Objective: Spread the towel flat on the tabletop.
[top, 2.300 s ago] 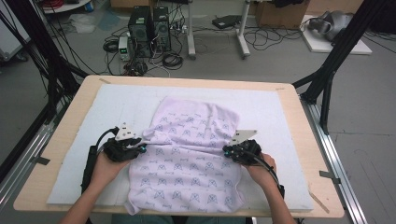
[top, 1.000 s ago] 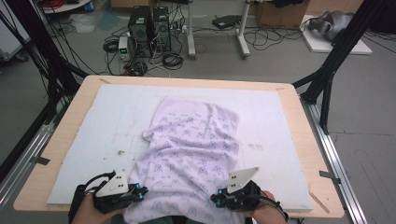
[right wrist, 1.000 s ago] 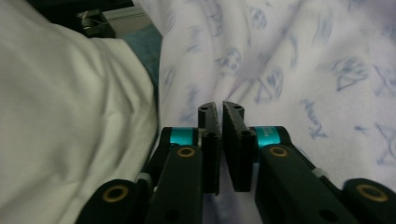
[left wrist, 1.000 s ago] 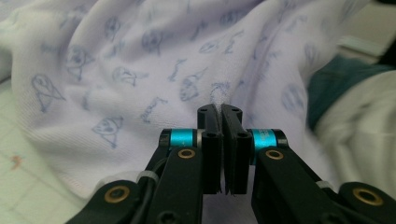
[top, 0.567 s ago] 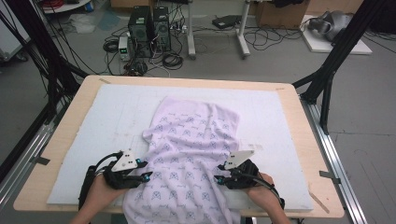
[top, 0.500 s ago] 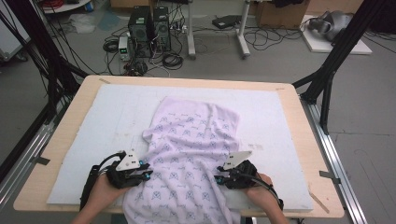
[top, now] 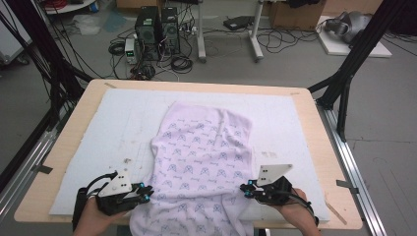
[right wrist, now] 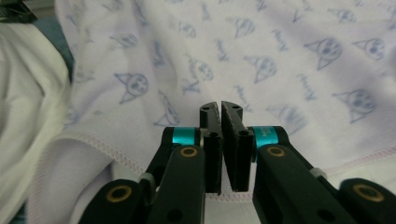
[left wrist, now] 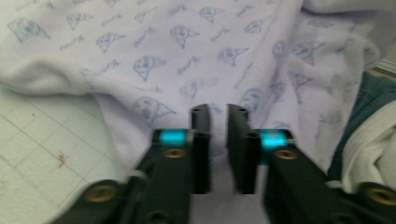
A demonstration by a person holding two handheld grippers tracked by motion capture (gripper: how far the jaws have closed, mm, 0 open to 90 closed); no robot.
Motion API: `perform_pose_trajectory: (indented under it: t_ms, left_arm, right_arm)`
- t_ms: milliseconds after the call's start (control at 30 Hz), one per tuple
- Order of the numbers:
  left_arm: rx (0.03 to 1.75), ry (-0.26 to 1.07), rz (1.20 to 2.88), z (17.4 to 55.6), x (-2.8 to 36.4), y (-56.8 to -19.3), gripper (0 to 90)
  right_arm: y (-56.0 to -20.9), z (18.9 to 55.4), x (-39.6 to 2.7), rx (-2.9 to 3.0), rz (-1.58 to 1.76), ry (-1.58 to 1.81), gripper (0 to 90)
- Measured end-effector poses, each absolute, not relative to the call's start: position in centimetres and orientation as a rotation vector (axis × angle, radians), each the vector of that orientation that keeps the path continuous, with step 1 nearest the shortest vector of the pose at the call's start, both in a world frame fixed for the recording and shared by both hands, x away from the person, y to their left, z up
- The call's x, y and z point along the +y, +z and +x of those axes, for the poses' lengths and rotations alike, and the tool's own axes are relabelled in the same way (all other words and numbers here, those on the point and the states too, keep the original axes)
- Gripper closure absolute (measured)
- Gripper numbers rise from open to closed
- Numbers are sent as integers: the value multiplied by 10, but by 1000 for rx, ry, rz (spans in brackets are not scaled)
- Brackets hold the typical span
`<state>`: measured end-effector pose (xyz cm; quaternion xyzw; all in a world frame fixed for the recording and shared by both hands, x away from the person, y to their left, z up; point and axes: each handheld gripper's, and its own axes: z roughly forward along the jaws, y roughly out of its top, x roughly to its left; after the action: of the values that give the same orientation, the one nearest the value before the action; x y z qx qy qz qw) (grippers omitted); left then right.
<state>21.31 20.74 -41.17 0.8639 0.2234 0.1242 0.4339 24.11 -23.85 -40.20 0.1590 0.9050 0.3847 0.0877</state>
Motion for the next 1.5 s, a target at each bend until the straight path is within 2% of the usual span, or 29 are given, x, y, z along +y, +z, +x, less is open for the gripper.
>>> perform_pose_trajectory:
  t_ms: [33, 100, 200, 333, 400, 433, 467, 533, 600, 867, 933, 1033, 1133, 1167, 1200, 1233, 1267, 1333, 1367, 1500]
  left_arm:
    - [556, 321, 2156, 215, 208, -410, 665]
    - [579, 339, 2160, 223, 208, -411, 630]
    - [626, 352, 2168, 241, 209, -423, 626]
    - [693, 327, 2217, 257, 209, -442, 637]
    - [679, 304, 2193, 257, 210, -445, 705]
    - [666, 306, 2191, 256, 210, -445, 805]
    - [656, 319, 2195, 255, 210, -445, 851]
    - [652, 328, 2203, 253, 211, -443, 870]
    - [658, 349, 2195, 249, 215, -441, 874]
    - [634, 337, 2168, 222, 232, -423, 870]
    - [623, 332, 2172, 223, 230, -419, 824]
    - [650, 356, 2164, 237, 224, -419, 615]
    - [665, 349, 2178, 253, 216, -427, 544]
    - [672, 336, 2195, 259, 212, -431, 555]
    - [658, 316, 2216, 262, 210, -435, 612]
    - [652, 318, 2230, 262, 208, -437, 718]
    - [644, 326, 2248, 262, 206, -440, 769]
    - [649, 352, 2233, 258, 207, -441, 855]
    - [650, 360, 2229, 256, 209, -440, 862]
    - [659, 383, 2208, 240, 222, -434, 872]
  right_arm:
    - [-400, 241, -240, 2682, 482, 1156, 803]
    - [-400, 245, -240, 2665, 503, 1147, 725]
    - [-411, 255, -228, 2681, 507, 1124, 627]
    - [-433, 270, -214, 2726, 556, 1094, 603]
    - [-440, 273, -212, 2733, 558, 1092, 649]
    - [-441, 273, -212, 2733, 579, 1116, 671]
    - [-441, 273, -212, 2729, 578, 1117, 720]
    - [-440, 271, -212, 2717, 541, 1097, 819]
    - [-440, 269, -212, 2719, 519, 1092, 865]
    - [-425, 252, -219, 2710, 480, 1108, 874]
    - [-417, 249, -220, 2682, 476, 1128, 815]
    - [-415, 256, -217, 2676, 500, 1130, 687]
    - [-423, 267, -210, 2706, 503, 1131, 615]
    - [-427, 270, -208, 2725, 515, 1123, 614]
    - [-432, 273, -205, 2745, 535, 1113, 616]
    - [-436, 274, -203, 2753, 534, 1100, 646]
    - [-439, 275, -202, 2766, 530, 1085, 665]
    - [-441, 274, -203, 2754, 532, 1127, 793]
    - [-440, 273, -203, 2760, 515, 1120, 854]
    - [-437, 262, -200, 2770, 439, 1104, 873]
